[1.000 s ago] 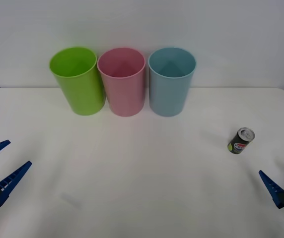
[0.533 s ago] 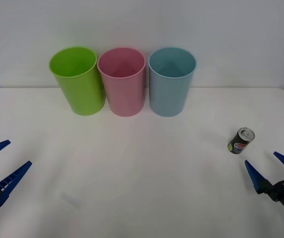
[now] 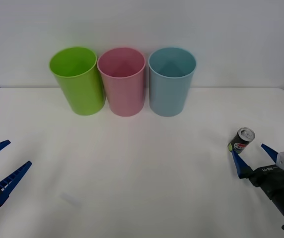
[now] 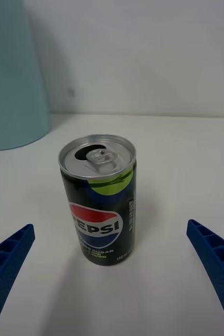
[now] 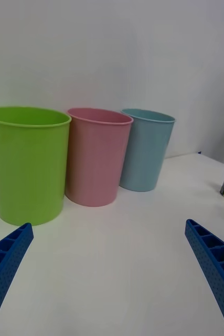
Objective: Grasp the object on the table and drop it into the matching bin: aluminum can to the light blue bin, PET bottle to the pink bin.
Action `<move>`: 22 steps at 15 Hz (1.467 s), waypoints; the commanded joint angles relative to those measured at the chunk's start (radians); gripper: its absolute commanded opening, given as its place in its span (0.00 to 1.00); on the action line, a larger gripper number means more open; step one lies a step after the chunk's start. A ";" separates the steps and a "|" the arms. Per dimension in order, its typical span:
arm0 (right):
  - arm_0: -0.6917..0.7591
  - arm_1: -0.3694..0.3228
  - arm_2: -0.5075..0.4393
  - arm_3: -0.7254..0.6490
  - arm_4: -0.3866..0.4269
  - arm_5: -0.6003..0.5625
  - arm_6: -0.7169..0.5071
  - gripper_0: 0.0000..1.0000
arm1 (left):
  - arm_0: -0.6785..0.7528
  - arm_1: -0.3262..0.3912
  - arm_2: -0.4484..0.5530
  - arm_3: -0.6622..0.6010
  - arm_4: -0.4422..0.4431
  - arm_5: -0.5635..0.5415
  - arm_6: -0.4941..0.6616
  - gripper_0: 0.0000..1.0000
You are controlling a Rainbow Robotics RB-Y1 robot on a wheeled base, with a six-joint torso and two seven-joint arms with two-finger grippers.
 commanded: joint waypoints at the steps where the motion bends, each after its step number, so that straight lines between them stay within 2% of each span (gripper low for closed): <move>1: -0.030 0.002 0.035 -0.002 0.000 0.077 0.006 1.00 | 0.000 0.000 0.000 0.000 0.000 0.000 0.000 1.00; 4: -0.065 0.002 0.063 0.014 0.000 0.132 0.011 1.00 | 0.000 0.000 0.000 0.000 0.000 0.000 0.000 1.00; 8: -0.167 0.004 0.065 0.140 0.000 0.105 0.018 1.00 | 0.000 0.000 0.000 0.000 0.000 0.000 0.000 1.00; 22: -0.202 0.013 0.077 0.146 0.000 0.141 0.032 1.00 | 0.000 0.000 0.000 0.000 0.000 0.000 0.000 1.00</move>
